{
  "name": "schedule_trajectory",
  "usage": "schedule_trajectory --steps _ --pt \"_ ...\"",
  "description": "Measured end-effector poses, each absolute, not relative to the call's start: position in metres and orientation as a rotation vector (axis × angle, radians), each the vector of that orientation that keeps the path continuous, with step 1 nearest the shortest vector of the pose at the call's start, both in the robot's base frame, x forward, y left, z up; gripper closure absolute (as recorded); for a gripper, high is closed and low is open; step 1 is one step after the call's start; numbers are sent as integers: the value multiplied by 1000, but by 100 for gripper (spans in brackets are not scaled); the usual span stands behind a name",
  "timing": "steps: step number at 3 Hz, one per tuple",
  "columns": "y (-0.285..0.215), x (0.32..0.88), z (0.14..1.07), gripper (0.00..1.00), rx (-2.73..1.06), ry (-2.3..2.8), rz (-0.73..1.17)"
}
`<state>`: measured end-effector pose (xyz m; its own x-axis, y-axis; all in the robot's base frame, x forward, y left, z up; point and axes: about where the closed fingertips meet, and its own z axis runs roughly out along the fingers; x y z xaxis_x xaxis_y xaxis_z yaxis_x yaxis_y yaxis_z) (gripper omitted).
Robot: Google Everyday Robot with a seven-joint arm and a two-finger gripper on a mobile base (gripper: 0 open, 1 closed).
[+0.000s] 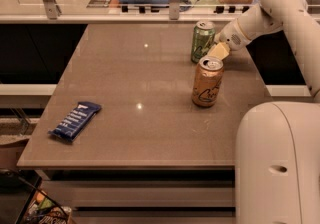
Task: Move green can near rxbar blueberry
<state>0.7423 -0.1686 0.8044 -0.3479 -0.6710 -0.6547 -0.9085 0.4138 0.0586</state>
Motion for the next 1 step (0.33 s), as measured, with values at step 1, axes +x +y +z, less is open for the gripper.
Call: schedule_trajectory --steps 1 --pt "-169 749 804 0 -1329 2121 564"
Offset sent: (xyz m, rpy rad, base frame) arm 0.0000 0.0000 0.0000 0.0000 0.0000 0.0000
